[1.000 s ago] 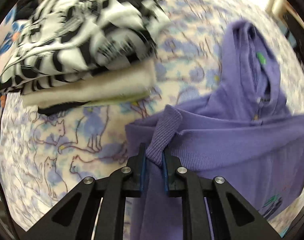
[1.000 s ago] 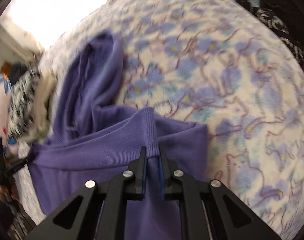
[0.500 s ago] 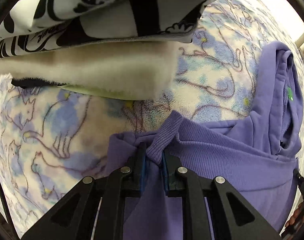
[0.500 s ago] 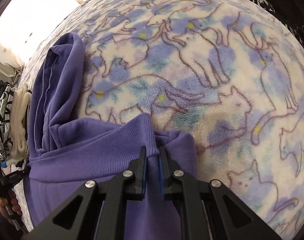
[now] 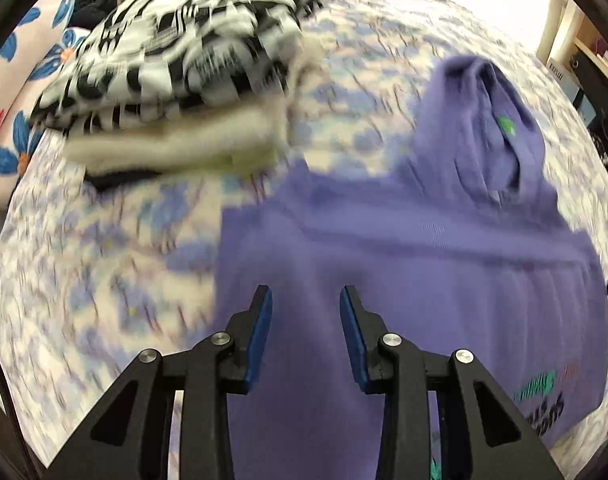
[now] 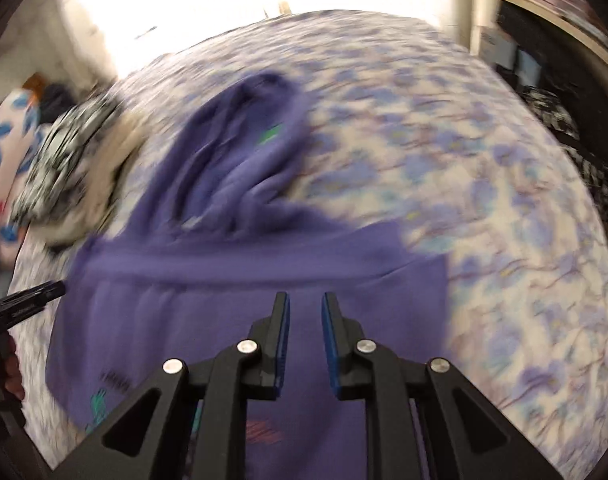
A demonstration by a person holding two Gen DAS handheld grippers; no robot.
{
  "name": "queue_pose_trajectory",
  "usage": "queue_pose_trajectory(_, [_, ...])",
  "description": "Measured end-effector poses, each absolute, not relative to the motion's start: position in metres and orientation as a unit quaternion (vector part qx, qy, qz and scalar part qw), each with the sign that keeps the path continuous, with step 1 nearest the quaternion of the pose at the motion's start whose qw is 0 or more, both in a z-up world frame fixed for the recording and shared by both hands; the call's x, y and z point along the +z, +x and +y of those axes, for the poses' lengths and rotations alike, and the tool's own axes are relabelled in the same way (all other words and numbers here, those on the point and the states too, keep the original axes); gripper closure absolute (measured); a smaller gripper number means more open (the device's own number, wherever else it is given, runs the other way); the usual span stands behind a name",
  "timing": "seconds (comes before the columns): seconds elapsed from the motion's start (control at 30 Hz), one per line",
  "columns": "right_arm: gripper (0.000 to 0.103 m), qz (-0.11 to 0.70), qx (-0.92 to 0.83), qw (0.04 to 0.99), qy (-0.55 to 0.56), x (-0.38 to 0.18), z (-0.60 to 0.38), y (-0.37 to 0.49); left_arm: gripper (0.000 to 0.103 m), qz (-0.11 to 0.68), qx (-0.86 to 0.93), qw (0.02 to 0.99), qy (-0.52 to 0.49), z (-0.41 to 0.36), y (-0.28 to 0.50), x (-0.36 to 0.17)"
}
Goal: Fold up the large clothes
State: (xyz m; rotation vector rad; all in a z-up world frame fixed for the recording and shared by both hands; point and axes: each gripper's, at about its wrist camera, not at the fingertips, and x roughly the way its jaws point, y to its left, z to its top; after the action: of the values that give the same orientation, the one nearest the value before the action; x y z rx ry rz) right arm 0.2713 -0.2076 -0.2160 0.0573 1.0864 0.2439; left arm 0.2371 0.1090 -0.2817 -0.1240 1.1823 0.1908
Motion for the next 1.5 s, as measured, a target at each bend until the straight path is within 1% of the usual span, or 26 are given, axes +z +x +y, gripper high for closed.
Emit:
queue_pose_trajectory(0.17, [0.087,0.527,0.151,0.836,0.002,-0.24,-0.143,0.238,0.07,0.56,0.119,0.817,-0.065,0.088,0.202,-0.308])
queue_pose_trajectory(0.27, [0.087,0.544,0.156,0.825,-0.003,-0.26,-0.134,0.231,0.069,0.554,0.148,0.818,-0.052,0.093,0.193,-0.32])
queue_pose_trajectory(0.3, [0.091,0.548,0.153,0.823,-0.007,-0.264,-0.136,0.23,0.069,0.554,0.153,0.817,-0.05,0.094,0.192,-0.322])
queue_pose_trajectory(0.37, [0.092,0.541,0.15,0.827,-0.017,-0.267,-0.149,0.227,0.07,0.552,0.161,0.817,-0.048,0.105,0.19,-0.324])
queue_pose_trajectory(0.4, [0.097,0.536,0.147,0.831,-0.024,-0.266,-0.156,0.225,0.07,0.552,0.161,0.817,-0.048,0.111,0.189,-0.324])
queue_pose_trajectory(0.5, [0.097,0.518,0.094,0.847,-0.077,-0.263,-0.183,0.222,0.072,0.551,0.154,0.819,-0.04,0.121,0.186,-0.324])
queue_pose_trajectory(0.53, [0.094,0.517,0.067,0.849,-0.087,-0.264,-0.199,0.221,0.072,0.55,0.155,0.82,-0.034,0.123,0.185,-0.324])
queue_pose_trajectory(0.57, [0.094,0.524,0.042,0.846,-0.089,-0.268,-0.213,0.221,0.072,0.549,0.159,0.82,-0.026,0.125,0.184,-0.324])
queue_pose_trajectory(0.6, [0.095,0.537,0.014,0.839,-0.09,-0.274,-0.228,0.222,0.072,0.549,0.162,0.82,-0.024,0.128,0.183,-0.325])
queue_pose_trajectory(0.63, [0.099,0.55,0.004,0.833,-0.065,-0.279,-0.25,0.222,0.072,0.549,0.164,0.819,-0.03,0.131,0.182,-0.325])
queue_pose_trajectory(0.7, [0.099,0.555,0.015,0.832,-0.021,-0.279,-0.271,0.22,0.072,0.55,0.165,0.818,-0.035,0.134,0.182,-0.326])
queue_pose_trajectory(0.77, [0.099,0.551,0.01,0.833,-0.048,-0.273,-0.268,0.217,0.072,0.552,0.166,0.816,-0.031,0.133,0.183,-0.325])
queue_pose_trajectory(0.83, [0.097,0.552,0.007,0.831,-0.06,-0.272,-0.261,0.215,0.072,0.555,0.169,0.814,-0.031,0.132,0.184,-0.324])
queue_pose_trajectory(0.93, [0.095,0.567,0.003,0.823,-0.037,-0.273,-0.261,0.213,0.072,0.564,0.171,0.807,-0.035,0.131,0.185,-0.322])
queue_pose_trajectory(1.07, [0.095,0.584,0.003,0.812,-0.001,-0.272,-0.264,0.212,0.068,0.577,0.17,0.798,-0.044,0.129,0.184,-0.318])
queue_pose_trajectory(1.23, [0.095,0.595,0.012,0.804,0.003,-0.268,-0.261,0.209,0.065,0.586,0.171,0.791,-0.047,0.128,0.181,-0.316])
queue_pose_trajectory(1.37, [0.095,0.608,0.015,0.793,0.026,-0.267,-0.262,0.205,0.058,0.594,0.168,0.785,-0.049,0.126,0.177,-0.315])
queue_pose_trajectory(1.5, [0.095,0.615,0.025,0.787,0.029,-0.267,-0.258,0.203,0.055,0.602,0.164,0.78,-0.052,0.123,0.174,-0.313])
